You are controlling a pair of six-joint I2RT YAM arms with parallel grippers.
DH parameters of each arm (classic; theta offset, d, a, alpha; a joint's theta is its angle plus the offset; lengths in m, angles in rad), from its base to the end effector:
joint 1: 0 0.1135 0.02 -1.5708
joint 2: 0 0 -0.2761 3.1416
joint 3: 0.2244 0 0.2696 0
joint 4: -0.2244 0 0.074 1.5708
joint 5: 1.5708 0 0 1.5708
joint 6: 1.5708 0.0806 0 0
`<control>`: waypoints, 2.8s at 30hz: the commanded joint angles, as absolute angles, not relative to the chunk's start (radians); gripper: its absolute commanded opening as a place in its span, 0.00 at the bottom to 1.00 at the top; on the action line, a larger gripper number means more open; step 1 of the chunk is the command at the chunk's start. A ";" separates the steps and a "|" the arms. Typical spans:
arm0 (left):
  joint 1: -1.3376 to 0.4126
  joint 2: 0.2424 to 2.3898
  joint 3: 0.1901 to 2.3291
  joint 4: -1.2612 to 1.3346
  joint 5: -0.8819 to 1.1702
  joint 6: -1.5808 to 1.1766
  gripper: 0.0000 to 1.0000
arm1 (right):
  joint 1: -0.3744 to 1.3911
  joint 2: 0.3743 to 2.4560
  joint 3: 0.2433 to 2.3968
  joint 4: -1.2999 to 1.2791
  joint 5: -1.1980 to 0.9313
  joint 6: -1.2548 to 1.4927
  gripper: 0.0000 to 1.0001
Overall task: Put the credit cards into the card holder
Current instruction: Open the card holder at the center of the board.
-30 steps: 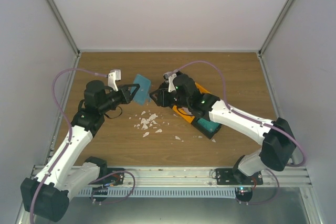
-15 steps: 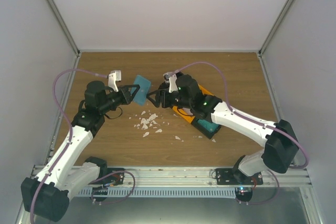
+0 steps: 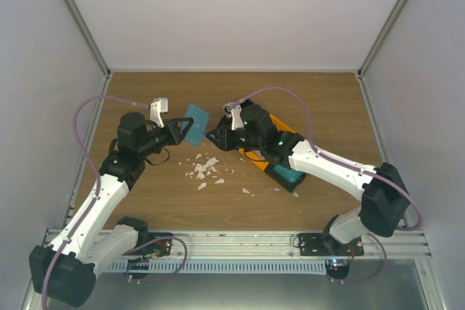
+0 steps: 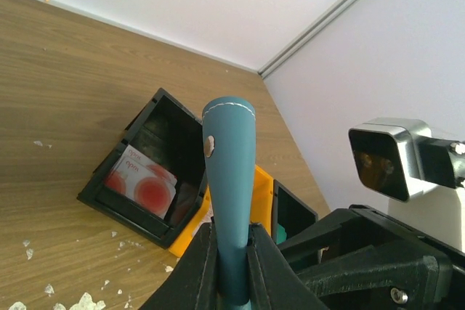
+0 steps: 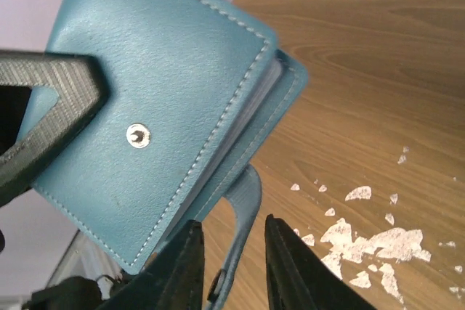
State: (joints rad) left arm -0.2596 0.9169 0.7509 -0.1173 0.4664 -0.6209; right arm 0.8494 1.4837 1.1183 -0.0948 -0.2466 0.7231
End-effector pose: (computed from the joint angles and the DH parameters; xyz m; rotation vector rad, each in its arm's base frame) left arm 0.2433 -0.1021 0.3076 -0.0083 1.9549 -1.0290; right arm 0.2489 0.3128 0.2831 -0.3137 2.2280 1.1814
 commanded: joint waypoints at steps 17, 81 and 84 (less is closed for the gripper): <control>-0.265 0.947 0.569 -0.048 0.519 -0.681 0.52 | 0.841 1.459 1.012 -0.099 -0.379 0.761 0.00; -0.268 1.042 0.472 0.061 0.588 -0.662 0.53 | 0.799 1.617 0.998 -0.245 -0.231 0.583 0.01; -0.278 1.052 0.487 0.069 0.642 -0.662 0.50 | 0.802 1.608 1.019 -0.236 -0.271 0.567 0.00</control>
State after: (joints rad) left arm -0.2634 1.0477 0.4484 0.0032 0.5236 -0.6762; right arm 0.7990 1.6466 0.9745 -0.2436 -0.2241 0.6033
